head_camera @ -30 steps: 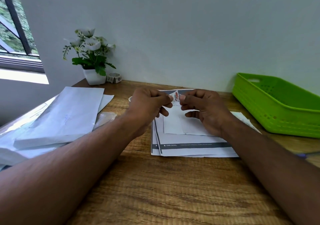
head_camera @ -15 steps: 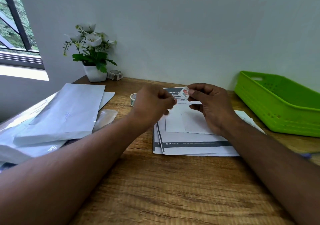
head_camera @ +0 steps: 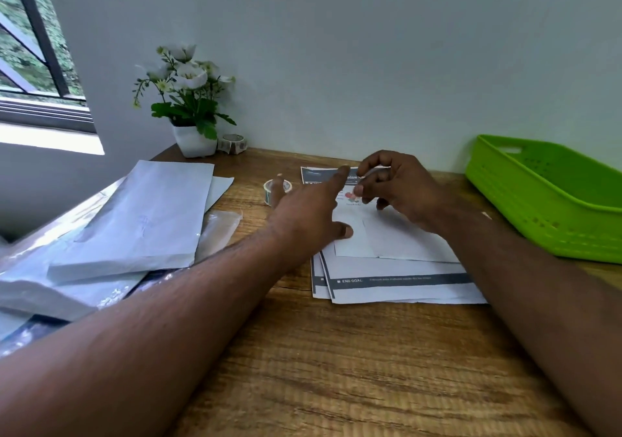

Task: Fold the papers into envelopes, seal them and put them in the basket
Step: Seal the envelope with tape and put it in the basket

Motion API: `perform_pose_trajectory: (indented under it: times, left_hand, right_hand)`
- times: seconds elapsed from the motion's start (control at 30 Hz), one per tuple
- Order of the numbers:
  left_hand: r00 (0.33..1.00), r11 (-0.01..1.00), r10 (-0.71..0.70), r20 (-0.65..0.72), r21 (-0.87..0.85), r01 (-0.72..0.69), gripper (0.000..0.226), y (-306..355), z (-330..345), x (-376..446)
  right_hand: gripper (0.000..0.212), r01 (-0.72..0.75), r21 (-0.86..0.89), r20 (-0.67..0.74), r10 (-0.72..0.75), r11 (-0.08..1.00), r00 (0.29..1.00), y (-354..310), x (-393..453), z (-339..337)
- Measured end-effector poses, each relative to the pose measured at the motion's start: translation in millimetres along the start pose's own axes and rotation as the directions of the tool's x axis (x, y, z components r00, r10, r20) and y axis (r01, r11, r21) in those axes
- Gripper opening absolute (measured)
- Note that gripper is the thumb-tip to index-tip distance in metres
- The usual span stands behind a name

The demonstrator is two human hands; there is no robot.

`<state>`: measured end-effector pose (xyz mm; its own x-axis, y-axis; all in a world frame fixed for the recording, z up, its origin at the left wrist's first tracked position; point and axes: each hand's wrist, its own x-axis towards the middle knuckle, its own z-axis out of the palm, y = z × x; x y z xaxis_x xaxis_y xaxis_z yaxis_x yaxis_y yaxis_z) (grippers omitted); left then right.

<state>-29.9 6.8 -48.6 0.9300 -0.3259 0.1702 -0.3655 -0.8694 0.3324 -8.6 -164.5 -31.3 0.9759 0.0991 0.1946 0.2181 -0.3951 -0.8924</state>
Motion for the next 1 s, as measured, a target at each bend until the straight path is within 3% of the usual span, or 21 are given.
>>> perform_pose_trajectory:
  times: [0.23,0.43,0.57,0.73,1.0]
  left_hand:
    - [0.999,0.998,-0.041,0.014,-0.037,0.041,0.099,-3.6,3.4,5.0]
    - [0.998,0.998,-0.055,0.02,-0.043,0.056,0.099,-3.1,3.9,5.3]
    - [0.998,0.998,-0.058,0.033,-0.02,0.059,0.087,-2.2,4.1,6.0]
    - [0.997,0.998,-0.042,0.066,0.042,0.039,0.047,-2.0,2.1,4.6]
    - [0.988,0.981,0.0,0.152,0.193,-0.029,0.046,1.4,-0.3,3.9]
  right_hand:
    - [0.036,-0.051,0.121,-0.013,0.053,0.991,0.999,12.9,3.5,8.4]
    - [0.037,-0.006,0.026,-0.056,0.007,1.0,0.998,22.1,9.2,14.7]
    - [0.034,0.031,-0.05,-0.073,-0.035,0.998,0.997,29.6,12.9,15.2]
    - [0.031,0.079,-0.14,-0.081,-0.09,0.987,0.993,36.4,16.3,16.0]
    - [0.023,0.121,-0.281,-0.033,-0.136,0.952,0.99,37.6,18.8,14.4]
